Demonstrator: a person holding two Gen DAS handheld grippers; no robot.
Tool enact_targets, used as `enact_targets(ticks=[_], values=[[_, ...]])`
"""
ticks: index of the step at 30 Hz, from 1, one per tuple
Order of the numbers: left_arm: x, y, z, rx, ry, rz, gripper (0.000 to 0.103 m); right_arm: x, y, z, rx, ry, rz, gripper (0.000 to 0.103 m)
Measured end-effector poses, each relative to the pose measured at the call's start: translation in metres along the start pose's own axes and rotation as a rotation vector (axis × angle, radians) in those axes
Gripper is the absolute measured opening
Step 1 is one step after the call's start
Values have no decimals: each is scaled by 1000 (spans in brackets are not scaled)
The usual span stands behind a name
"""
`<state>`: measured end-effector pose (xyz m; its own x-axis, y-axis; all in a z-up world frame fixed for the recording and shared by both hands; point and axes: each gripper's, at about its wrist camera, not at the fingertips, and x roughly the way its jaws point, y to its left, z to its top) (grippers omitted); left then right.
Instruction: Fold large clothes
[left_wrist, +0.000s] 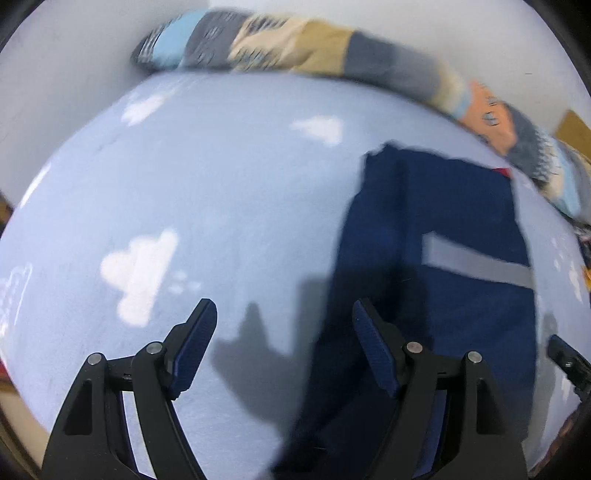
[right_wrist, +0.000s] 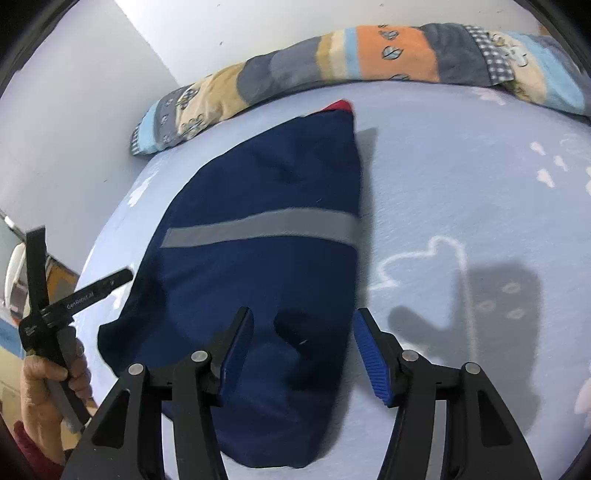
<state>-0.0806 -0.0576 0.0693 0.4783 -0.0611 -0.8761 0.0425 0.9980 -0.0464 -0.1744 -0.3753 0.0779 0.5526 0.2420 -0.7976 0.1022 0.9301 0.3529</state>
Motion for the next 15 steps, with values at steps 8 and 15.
enact_targets(ticks=[8, 15], values=[[19, 11, 1, -40, 96, -161, 76, 10, -21, 0, 153, 37, 120, 67], [-8, 14, 7, -61, -13, -260, 76, 8, -24, -2, 194, 30, 121, 69]])
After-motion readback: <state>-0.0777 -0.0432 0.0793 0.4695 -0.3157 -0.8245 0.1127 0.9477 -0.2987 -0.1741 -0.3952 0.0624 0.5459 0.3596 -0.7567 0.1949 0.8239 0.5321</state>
